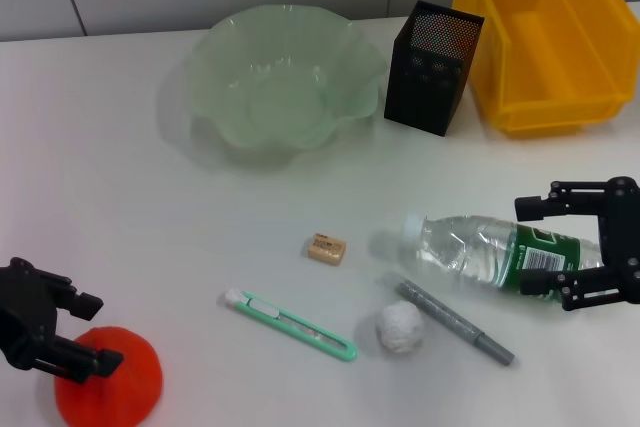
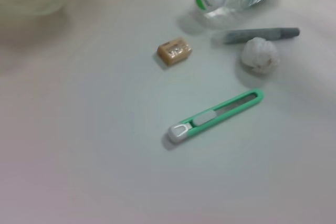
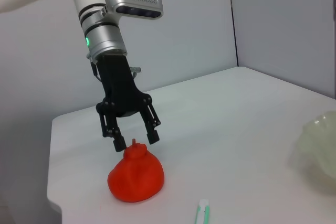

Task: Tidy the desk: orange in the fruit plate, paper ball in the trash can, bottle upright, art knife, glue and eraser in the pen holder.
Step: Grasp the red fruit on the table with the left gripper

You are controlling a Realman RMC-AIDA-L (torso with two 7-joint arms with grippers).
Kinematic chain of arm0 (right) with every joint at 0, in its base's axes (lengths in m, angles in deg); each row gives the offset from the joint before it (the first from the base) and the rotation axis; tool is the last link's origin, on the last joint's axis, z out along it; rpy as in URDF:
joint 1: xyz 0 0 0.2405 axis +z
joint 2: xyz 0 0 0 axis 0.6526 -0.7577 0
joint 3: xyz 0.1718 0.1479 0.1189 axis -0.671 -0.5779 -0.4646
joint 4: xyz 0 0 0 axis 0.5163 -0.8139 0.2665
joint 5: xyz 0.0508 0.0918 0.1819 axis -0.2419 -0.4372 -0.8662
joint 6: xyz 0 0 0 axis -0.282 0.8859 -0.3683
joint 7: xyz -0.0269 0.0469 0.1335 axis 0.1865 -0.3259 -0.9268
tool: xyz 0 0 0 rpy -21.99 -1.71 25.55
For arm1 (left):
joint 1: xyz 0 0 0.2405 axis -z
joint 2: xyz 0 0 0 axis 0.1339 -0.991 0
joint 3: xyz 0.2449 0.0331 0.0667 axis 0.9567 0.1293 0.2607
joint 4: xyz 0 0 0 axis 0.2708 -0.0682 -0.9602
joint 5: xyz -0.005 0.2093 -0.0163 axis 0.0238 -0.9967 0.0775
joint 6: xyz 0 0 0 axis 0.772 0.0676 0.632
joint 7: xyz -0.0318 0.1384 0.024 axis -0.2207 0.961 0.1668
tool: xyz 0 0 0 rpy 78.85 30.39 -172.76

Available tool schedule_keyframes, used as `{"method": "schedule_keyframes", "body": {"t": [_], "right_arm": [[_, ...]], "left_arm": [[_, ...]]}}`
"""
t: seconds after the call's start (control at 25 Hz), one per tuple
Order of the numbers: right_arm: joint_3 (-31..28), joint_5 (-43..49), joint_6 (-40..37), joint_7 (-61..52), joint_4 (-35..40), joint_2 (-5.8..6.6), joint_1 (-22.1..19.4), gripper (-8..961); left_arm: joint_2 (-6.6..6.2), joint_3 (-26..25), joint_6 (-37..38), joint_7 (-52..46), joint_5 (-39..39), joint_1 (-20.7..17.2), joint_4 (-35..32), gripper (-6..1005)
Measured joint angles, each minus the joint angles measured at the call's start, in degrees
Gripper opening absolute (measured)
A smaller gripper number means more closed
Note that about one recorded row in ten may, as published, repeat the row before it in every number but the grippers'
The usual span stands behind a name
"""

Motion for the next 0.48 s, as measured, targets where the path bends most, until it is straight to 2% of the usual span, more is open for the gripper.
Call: {"method": "schedule_keyframes", "body": {"t": [0.48], "right_arm": [[0.1, 0.1, 0.2, 0.1, 0.0, -0.05, 0.1, 784]], "left_arm": [[0.23, 1.4, -1.7, 0.0, -3.4, -0.2, -0.2, 701]]}}
